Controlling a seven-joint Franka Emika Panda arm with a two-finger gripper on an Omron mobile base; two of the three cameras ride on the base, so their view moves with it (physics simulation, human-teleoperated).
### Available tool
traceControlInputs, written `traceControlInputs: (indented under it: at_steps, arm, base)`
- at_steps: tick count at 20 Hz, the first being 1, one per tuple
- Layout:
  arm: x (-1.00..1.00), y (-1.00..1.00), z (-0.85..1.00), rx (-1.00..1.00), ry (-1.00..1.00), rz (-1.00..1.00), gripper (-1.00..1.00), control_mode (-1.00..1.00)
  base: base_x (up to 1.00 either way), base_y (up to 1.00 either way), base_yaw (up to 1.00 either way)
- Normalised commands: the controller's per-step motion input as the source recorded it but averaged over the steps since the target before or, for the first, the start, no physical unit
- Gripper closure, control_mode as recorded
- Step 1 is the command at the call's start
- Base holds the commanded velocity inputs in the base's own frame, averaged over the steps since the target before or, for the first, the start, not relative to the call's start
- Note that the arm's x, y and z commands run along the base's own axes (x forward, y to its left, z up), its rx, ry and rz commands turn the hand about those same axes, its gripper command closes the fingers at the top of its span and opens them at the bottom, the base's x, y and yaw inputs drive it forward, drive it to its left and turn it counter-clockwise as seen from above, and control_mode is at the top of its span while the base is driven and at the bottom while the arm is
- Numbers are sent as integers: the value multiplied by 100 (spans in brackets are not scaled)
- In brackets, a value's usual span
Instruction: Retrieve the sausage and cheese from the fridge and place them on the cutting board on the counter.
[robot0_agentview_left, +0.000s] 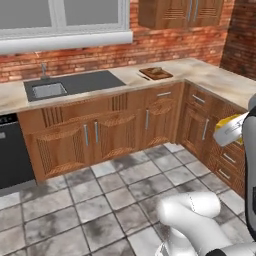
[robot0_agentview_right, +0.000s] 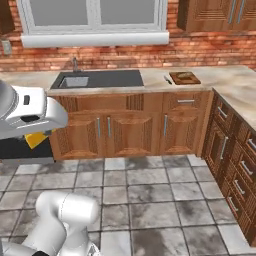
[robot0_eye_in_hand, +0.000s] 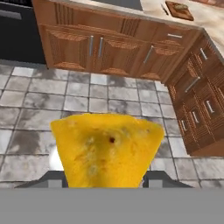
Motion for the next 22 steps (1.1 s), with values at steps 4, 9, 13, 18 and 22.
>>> traceControlInputs:
  at_steps: [4,9,13,18,22]
  arm:
    - [0,0,0,0,0,0,100,100]
    - [0,0,0,0,0,0,100,100]
    - [0,0,0,0,0,0,100,100]
    - [0,0,0,0,0,0,100,100]
    - [0,0,0,0,0,0,100,100]
  base:
    - [100,0,-28]
    - [100,0,-28]
    - [100,0,-26]
    - [100,-1,-21]
    - [100,-6,-16]
